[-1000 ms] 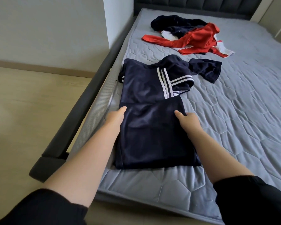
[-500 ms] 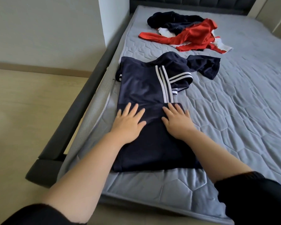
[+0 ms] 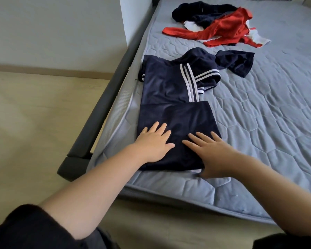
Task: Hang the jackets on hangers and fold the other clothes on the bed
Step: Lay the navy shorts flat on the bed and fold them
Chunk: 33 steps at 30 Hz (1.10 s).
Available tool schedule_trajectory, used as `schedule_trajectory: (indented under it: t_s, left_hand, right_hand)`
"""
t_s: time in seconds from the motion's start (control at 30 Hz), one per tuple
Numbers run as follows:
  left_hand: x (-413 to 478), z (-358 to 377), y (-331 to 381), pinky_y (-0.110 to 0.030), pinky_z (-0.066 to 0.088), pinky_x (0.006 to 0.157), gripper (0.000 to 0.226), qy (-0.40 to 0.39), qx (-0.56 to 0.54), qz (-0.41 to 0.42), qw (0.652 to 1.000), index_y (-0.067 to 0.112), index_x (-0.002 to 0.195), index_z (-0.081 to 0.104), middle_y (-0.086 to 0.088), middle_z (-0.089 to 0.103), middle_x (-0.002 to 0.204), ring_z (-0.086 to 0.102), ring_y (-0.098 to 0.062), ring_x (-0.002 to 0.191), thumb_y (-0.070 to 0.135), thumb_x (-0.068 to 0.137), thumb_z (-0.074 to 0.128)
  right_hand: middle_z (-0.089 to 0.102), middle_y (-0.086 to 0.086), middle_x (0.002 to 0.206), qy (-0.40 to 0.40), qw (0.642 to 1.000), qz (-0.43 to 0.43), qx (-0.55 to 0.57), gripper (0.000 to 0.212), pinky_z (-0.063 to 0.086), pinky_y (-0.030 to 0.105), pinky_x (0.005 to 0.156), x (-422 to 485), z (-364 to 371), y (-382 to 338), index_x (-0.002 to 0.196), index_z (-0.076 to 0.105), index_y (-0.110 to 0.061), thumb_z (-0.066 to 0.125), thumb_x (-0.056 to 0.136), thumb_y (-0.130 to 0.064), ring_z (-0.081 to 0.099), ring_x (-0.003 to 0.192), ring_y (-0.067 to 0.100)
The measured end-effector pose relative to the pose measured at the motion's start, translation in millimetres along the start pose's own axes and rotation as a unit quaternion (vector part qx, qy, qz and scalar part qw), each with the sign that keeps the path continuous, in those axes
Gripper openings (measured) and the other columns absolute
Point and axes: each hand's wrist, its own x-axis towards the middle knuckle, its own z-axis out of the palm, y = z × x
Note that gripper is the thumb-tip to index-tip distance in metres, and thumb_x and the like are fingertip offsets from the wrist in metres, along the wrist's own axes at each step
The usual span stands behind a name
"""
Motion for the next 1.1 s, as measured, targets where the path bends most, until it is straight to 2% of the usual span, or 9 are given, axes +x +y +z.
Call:
schedule_trajectory:
  t_s: [0.13,0.27,0.43,0.6,0.7,0.83,0.97,1.0,1.1]
  left_hand:
    - [-17,-2,23,-0.053,0.013,0.116,0.098,-0.063,-0.007,0.024,0.998,0.018,0.153,0.001,0.002,-0.006,0.161,-0.006,-0.023,0.147,0.074,0.083,0.040]
    - [-15,0,36,-0.043,0.045,0.092,0.089,0.000,0.070,0.015,0.997,0.011,0.149,0.016,-0.007,0.027,0.150,0.030,-0.029,0.136,0.039,0.081,0.065]
    - [-11,-14,40,-0.032,0.035,0.061,0.017,0.060,0.099,0.068,0.991,0.014,0.096,0.049,-0.006,0.060,0.098,0.058,-0.027,0.088,0.010,0.080,0.054]
    - [-18,-51,18,-0.026,0.038,0.053,0.015,-0.147,-0.112,0.128,0.974,0.019,0.077,0.054,0.004,0.057,0.070,0.055,-0.015,0.065,0.005,0.072,0.057]
    - [-23,-58,9,-0.021,0.041,0.053,0.018,-0.201,-0.199,0.141,0.949,0.018,0.082,0.059,0.011,0.058,0.066,0.053,-0.005,0.057,0.005,0.070,0.063]
    - [-18,-61,-6,-0.027,0.044,0.060,0.018,-0.132,-0.244,0.120,0.953,0.017,0.079,0.062,-0.005,0.064,0.073,0.056,-0.010,0.064,0.003,0.068,0.063]
    - [-12,-64,-25,-0.030,0.046,0.067,0.024,-0.071,-0.368,0.073,0.924,0.013,0.083,0.066,-0.006,0.065,0.079,0.059,-0.017,0.073,-0.007,0.070,0.061]
    - [-10,-64,-29,-0.030,0.046,0.069,0.024,-0.064,-0.394,0.066,0.914,0.010,0.085,0.067,-0.007,0.065,0.081,0.059,-0.018,0.075,-0.007,0.069,0.061]
    - [-4,-66,-34,-0.030,0.047,0.072,0.027,-0.047,-0.448,0.060,0.891,0.003,0.091,0.066,-0.008,0.065,0.085,0.061,-0.020,0.080,-0.004,0.065,0.062]
  right_hand:
    - [0.037,0.006,0.139,0.076,0.994,0.023,-0.074,0.084,0.036,0.037,0.103,-2,2,-4,0.150,0.018,-0.020,0.063,0.079,-0.030,0.038,0.127,0.026]
    - [0.060,0.008,0.086,0.187,0.980,0.039,-0.062,0.060,0.051,0.037,0.070,6,7,-17,0.118,0.059,-0.007,0.075,0.060,-0.006,0.059,0.075,0.029]
    - [0.058,0.003,0.098,0.119,0.989,0.069,-0.053,0.030,0.038,0.031,0.066,13,-5,-26,0.111,0.049,-0.015,0.053,0.082,-0.007,0.057,0.090,0.025]
    - [0.056,-0.002,0.062,-0.026,0.989,0.024,0.144,0.008,0.033,0.024,0.047,4,-41,-11,0.069,0.054,-0.019,0.059,0.064,-0.016,0.057,0.061,0.018]
    - [0.057,-0.009,0.050,-0.132,0.943,-0.003,0.304,0.013,0.039,0.016,0.043,-6,-55,6,0.060,0.057,-0.019,0.070,0.061,-0.015,0.055,0.047,0.004]
    - [0.071,-0.015,0.087,-0.077,0.887,-0.044,0.454,0.015,0.048,0.013,0.075,-10,-51,37,0.091,0.069,-0.031,0.075,0.079,-0.038,0.066,0.083,0.000]
    - [0.069,0.005,0.117,0.047,0.660,-0.060,0.747,0.080,0.050,0.023,0.093,-13,-32,66,0.118,0.061,-0.015,0.073,0.061,-0.070,0.063,0.111,0.016]
    - [0.067,0.007,0.119,0.046,0.617,-0.070,0.783,0.079,0.051,0.026,0.091,-14,-26,69,0.120,0.060,-0.014,0.070,0.065,-0.069,0.063,0.111,0.018]
    - [0.068,-0.002,0.114,0.033,0.645,-0.091,0.758,0.030,0.051,0.020,0.088,-18,-24,67,0.119,0.066,-0.032,0.052,0.093,-0.035,0.065,0.104,0.010]
